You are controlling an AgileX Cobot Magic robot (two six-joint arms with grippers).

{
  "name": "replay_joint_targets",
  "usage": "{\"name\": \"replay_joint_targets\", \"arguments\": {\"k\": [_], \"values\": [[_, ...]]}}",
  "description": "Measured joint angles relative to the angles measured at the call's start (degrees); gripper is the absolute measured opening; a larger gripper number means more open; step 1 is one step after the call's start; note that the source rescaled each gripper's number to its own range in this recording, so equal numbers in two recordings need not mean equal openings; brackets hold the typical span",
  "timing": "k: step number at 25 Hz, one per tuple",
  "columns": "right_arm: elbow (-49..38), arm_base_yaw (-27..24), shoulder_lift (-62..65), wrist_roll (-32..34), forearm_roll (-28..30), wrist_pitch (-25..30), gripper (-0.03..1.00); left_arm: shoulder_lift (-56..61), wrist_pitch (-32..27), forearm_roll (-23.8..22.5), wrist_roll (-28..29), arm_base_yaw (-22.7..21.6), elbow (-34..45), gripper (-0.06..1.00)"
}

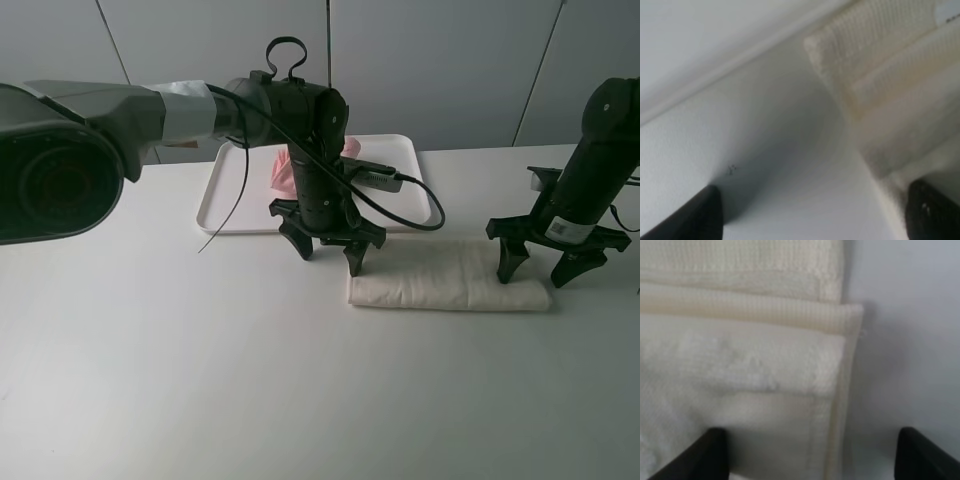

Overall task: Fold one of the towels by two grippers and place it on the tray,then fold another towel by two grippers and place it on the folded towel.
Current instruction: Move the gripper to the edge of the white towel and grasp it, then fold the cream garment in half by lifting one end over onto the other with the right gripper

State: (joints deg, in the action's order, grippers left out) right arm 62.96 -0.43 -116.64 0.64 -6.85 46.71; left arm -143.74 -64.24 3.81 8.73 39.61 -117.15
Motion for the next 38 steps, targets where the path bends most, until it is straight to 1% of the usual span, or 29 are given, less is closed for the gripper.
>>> {"name": "replay_joint_targets", "arguments": {"k": [1, 2, 4, 7, 8, 9, 10, 20, 24, 30, 36, 38], "values": [[0.0, 0.0, -0.3, 0.0, 0.0, 0.1, 0.72, 0.0, 0.0, 0.0, 0.0, 0.0, 0.0, 0.95], [0.1, -0.1, -0.4, 0.0, 0.0, 0.3, 0.67, 0.0, 0.0, 0.0, 0.0, 0.0, 0.0, 0.95], [0.2, -0.1, -0.6, 0.0, -0.2, 0.4, 0.54, 0.0, 0.0, 0.0, 0.0, 0.0, 0.0, 0.95], [0.2, -0.1, -0.8, -1.0, -2.3, 0.4, 0.25, 0.0, 0.0, -0.1, 0.0, 0.0, 0.0, 0.95], [0.2, -0.1, -0.9, -1.3, -3.2, 0.5, 0.14, 0.0, 0.0, -0.1, 0.0, 0.0, 0.0, 0.95], [0.3, -0.1, -0.9, -1.6, -3.4, 0.6, 0.05, 0.0, 0.0, -0.1, 0.0, 0.0, 0.0, 0.95], [0.3, -0.1, -0.9, -1.7, -3.5, 0.6, 0.04, 0.0, 0.0, -0.1, 0.0, 0.0, 0.0, 0.95], [0.0, -0.1, 0.7, -3.4, -4.3, 1.1, 0.04, 0.0, 0.0, -0.1, 0.0, 0.0, 0.0, 0.95], [-0.3, -0.1, 4.2, -5.2, -7.2, 3.0, 0.04, 0.0, 0.0, -0.1, 0.0, 0.0, 0.0, 0.95], [-0.4, -0.1, 8.3, -10.5, -17.2, 7.6, 0.04, 0.0, 0.0, -0.1, 0.0, 0.0, 0.0, 0.95], [-0.4, -0.1, 9.0, -19.0, -33.9, 10.6, 0.04, 0.0, 0.0, -0.1, 0.0, 0.0, 0.0, 0.95], [-0.4, -0.1, 9.0, -21.8, -38.2, 10.7, 0.04, 0.0, 0.0, -0.1, 0.0, 0.0, 0.0, 0.95]]}}
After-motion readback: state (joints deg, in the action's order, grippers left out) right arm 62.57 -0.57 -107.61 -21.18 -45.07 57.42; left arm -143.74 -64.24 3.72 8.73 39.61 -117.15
